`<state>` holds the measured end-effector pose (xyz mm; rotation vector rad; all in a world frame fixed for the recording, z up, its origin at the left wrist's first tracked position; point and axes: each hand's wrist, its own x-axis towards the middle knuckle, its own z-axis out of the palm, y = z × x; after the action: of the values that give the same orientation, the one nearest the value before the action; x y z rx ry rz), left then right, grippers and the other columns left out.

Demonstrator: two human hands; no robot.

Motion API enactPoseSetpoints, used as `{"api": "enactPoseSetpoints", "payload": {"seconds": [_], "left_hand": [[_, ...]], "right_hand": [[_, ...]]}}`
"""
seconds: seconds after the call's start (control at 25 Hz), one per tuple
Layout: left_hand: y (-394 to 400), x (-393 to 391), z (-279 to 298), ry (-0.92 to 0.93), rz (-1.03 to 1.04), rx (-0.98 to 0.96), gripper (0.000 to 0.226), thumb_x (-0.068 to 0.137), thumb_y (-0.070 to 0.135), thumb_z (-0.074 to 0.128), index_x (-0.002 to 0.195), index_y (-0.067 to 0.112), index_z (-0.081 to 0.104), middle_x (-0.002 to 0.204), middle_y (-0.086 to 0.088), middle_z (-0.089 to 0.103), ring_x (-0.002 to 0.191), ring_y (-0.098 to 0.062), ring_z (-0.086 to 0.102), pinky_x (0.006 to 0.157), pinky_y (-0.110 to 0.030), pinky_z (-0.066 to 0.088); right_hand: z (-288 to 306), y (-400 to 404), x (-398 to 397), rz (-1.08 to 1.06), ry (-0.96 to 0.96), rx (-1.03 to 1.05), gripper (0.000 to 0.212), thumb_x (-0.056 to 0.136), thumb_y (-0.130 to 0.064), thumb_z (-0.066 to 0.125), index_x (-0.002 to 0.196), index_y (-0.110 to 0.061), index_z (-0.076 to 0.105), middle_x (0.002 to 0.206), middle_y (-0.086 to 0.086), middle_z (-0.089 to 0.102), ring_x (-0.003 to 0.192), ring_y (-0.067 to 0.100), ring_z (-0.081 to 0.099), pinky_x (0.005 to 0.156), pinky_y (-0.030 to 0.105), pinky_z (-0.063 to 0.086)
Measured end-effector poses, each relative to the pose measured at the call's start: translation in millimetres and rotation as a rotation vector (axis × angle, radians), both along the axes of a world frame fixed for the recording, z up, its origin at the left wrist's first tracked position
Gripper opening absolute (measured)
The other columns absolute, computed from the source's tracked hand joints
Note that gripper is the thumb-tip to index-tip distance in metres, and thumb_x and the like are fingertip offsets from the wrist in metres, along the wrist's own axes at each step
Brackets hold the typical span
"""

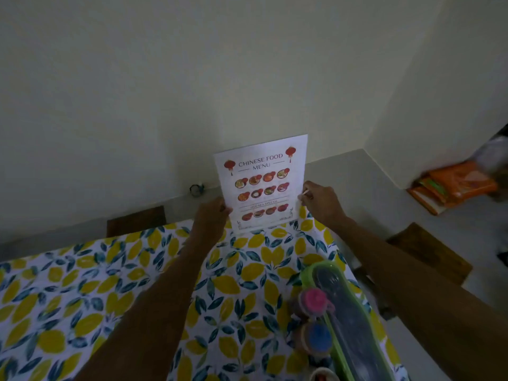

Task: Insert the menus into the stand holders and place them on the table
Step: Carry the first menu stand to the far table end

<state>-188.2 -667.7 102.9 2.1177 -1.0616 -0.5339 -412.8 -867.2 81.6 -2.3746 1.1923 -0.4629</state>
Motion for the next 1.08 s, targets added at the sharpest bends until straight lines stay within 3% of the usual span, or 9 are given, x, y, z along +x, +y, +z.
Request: {"api": "enactPoseSetpoints", "payload": {"seconds": [0.08, 0.2, 0.4, 0.6, 0.84, 1.08], "left_hand": [[-19, -3, -12, -0.012, 0.004, 0.018, 0.012, 0.092, 0.014, 0.059, 0.088, 0.004, 0.064, 0.081, -0.007, 0.069, 0.068, -0.021, 0.065, 0.064, -0.029, 0.051], [-40, -5, -26, -0.005, 0.000, 0.034, 0.015, 0.092, 0.015, 0.059, 0.091, 0.002, 0.064, 0.087, -0.015, 0.073, 0.075, -0.027, 0.070, 0.072, -0.042, 0.059], [-70, -8, -45, -0.034, -0.003, 0.061, 0.017, 0.091, 0.014, 0.058, 0.088, -0.002, 0.061, 0.087, -0.020, 0.072, 0.073, -0.032, 0.070, 0.068, -0.047, 0.058], [-84, -8, -57, -0.015, 0.065, 0.114, 0.019, 0.093, 0.021, 0.057, 0.088, 0.004, 0.060, 0.085, -0.017, 0.070, 0.076, -0.030, 0.067, 0.071, -0.044, 0.057], [-86, -4, -68, -0.094, 0.055, 0.097, 0.024, 0.094, 0.024, 0.057, 0.084, 0.002, 0.055, 0.083, -0.017, 0.072, 0.070, -0.028, 0.070, 0.061, -0.049, 0.060], [-86, -7, -64, -0.141, 0.043, 0.153, 0.020, 0.095, 0.024, 0.053, 0.091, 0.004, 0.054, 0.089, -0.017, 0.071, 0.076, -0.032, 0.069, 0.066, -0.046, 0.059]], "right_hand": [[-13, -21, -1, 0.001, 0.003, 0.034, 0.016, 0.087, -0.029, 0.061, 0.083, -0.014, 0.056, 0.077, 0.010, 0.073, 0.069, 0.027, 0.069, 0.065, 0.044, 0.059], [-27, -41, -1, -0.015, 0.004, 0.072, 0.014, 0.089, -0.026, 0.061, 0.086, -0.013, 0.057, 0.082, 0.009, 0.073, 0.071, 0.025, 0.068, 0.067, 0.038, 0.058], [-49, -64, -3, -0.002, 0.006, 0.069, 0.017, 0.092, -0.024, 0.059, 0.090, -0.007, 0.058, 0.085, 0.012, 0.073, 0.071, 0.029, 0.066, 0.063, 0.035, 0.053], [-65, -70, -5, 0.016, -0.013, 0.039, 0.018, 0.095, -0.027, 0.055, 0.092, -0.010, 0.055, 0.079, 0.011, 0.071, 0.064, 0.031, 0.066, 0.059, 0.043, 0.057], [-73, -69, -4, -0.009, -0.009, 0.022, 0.018, 0.098, -0.029, 0.050, 0.099, -0.013, 0.056, 0.080, 0.010, 0.072, 0.065, 0.029, 0.066, 0.062, 0.044, 0.058], [-68, -65, 2, -0.045, -0.001, 0.073, 0.020, 0.097, -0.027, 0.051, 0.103, -0.008, 0.055, 0.086, 0.016, 0.071, 0.073, 0.034, 0.067, 0.067, 0.044, 0.059]]}}
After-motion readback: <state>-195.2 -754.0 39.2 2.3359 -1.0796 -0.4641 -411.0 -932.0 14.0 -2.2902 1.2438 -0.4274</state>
